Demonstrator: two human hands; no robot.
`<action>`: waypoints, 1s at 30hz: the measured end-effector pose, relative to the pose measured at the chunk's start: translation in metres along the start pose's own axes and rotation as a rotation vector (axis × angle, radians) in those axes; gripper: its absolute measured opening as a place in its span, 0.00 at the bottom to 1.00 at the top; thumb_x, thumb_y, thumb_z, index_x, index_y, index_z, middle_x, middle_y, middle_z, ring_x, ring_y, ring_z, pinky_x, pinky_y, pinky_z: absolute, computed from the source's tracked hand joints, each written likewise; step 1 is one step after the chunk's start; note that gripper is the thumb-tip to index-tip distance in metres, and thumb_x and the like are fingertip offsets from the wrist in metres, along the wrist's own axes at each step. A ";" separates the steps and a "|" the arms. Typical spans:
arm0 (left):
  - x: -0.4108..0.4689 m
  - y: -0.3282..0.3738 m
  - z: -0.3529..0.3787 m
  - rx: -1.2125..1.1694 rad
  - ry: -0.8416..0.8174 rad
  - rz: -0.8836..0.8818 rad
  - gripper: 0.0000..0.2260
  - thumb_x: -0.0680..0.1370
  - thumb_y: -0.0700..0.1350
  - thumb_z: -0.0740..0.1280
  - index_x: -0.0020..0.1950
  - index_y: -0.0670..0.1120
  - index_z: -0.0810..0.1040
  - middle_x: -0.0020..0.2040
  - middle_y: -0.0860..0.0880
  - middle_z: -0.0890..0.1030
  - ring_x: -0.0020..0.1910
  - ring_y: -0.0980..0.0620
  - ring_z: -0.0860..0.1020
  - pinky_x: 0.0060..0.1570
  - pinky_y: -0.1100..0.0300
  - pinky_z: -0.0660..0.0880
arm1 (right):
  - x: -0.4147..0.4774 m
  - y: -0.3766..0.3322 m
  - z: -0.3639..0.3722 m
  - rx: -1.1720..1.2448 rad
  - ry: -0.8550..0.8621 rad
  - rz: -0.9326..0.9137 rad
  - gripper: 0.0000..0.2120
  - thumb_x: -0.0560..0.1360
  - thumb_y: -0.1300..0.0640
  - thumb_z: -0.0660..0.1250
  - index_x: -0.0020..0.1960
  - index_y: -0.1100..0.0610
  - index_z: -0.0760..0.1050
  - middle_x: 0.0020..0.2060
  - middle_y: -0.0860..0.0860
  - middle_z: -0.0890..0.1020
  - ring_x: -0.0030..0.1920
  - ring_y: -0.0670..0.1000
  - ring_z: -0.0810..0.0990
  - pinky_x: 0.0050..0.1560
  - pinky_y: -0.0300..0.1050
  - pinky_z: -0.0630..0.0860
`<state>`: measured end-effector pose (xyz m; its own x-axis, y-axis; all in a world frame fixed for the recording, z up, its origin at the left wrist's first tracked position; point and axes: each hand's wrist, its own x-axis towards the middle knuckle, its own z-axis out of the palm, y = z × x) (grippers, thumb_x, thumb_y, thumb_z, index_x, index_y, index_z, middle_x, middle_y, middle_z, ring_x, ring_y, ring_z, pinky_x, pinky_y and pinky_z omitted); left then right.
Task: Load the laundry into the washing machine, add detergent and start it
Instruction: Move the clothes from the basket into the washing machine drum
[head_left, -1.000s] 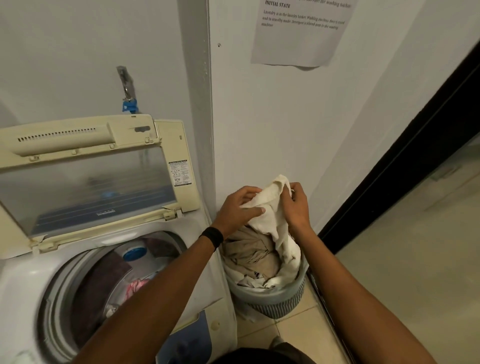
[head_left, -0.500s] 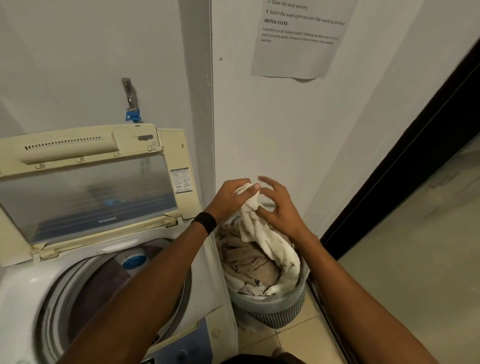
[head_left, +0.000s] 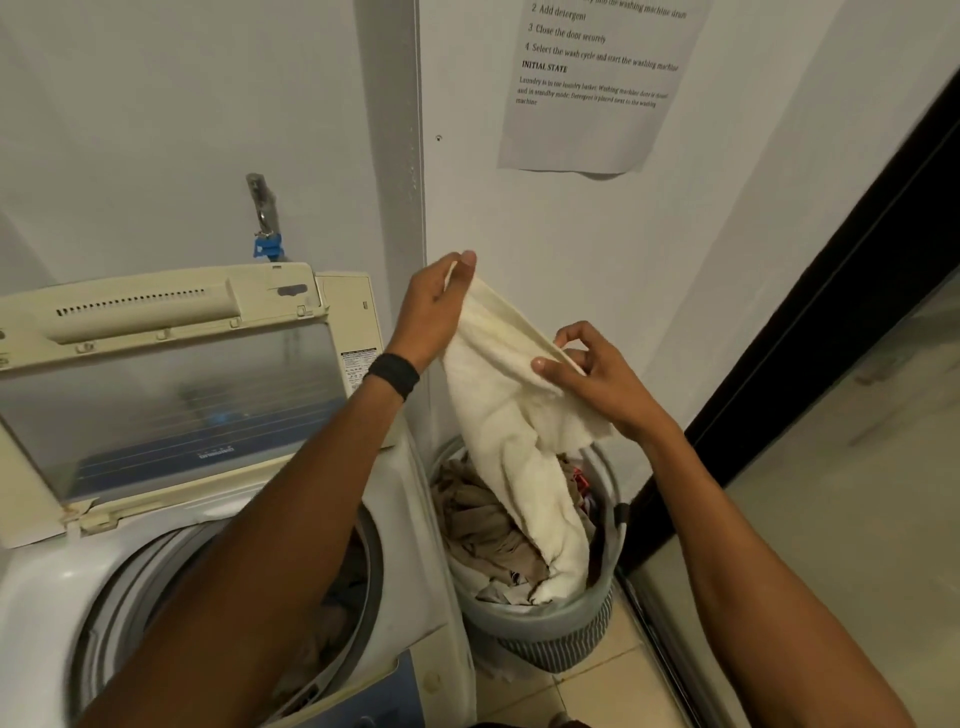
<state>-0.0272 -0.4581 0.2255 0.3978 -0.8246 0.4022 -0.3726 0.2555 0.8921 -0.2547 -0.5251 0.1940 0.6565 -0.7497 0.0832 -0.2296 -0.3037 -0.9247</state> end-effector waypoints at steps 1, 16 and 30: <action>0.003 0.001 -0.001 0.004 -0.010 0.006 0.19 0.87 0.52 0.59 0.42 0.40 0.69 0.37 0.47 0.66 0.36 0.52 0.66 0.40 0.57 0.63 | 0.000 0.000 -0.004 -0.023 -0.011 -0.009 0.12 0.77 0.45 0.74 0.54 0.49 0.75 0.44 0.64 0.82 0.39 0.59 0.79 0.43 0.53 0.76; -0.031 -0.026 0.040 0.080 0.059 -0.049 0.19 0.85 0.58 0.60 0.38 0.48 0.68 0.33 0.52 0.68 0.33 0.54 0.67 0.37 0.53 0.66 | 0.007 -0.003 0.033 -0.331 0.150 -0.049 0.20 0.78 0.39 0.68 0.38 0.54 0.73 0.30 0.49 0.77 0.31 0.45 0.73 0.34 0.41 0.69; -0.042 -0.020 0.060 -0.074 -0.114 -0.104 0.14 0.83 0.56 0.66 0.55 0.46 0.79 0.51 0.49 0.84 0.52 0.52 0.82 0.56 0.59 0.78 | 0.008 -0.012 0.021 -0.187 0.147 -0.175 0.10 0.82 0.48 0.67 0.47 0.51 0.83 0.38 0.49 0.84 0.39 0.51 0.81 0.44 0.51 0.76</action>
<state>-0.0870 -0.4591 0.1782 0.3317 -0.8994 0.2846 -0.2698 0.1986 0.9422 -0.2315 -0.5148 0.1976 0.5899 -0.7494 0.3006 -0.2597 -0.5287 -0.8081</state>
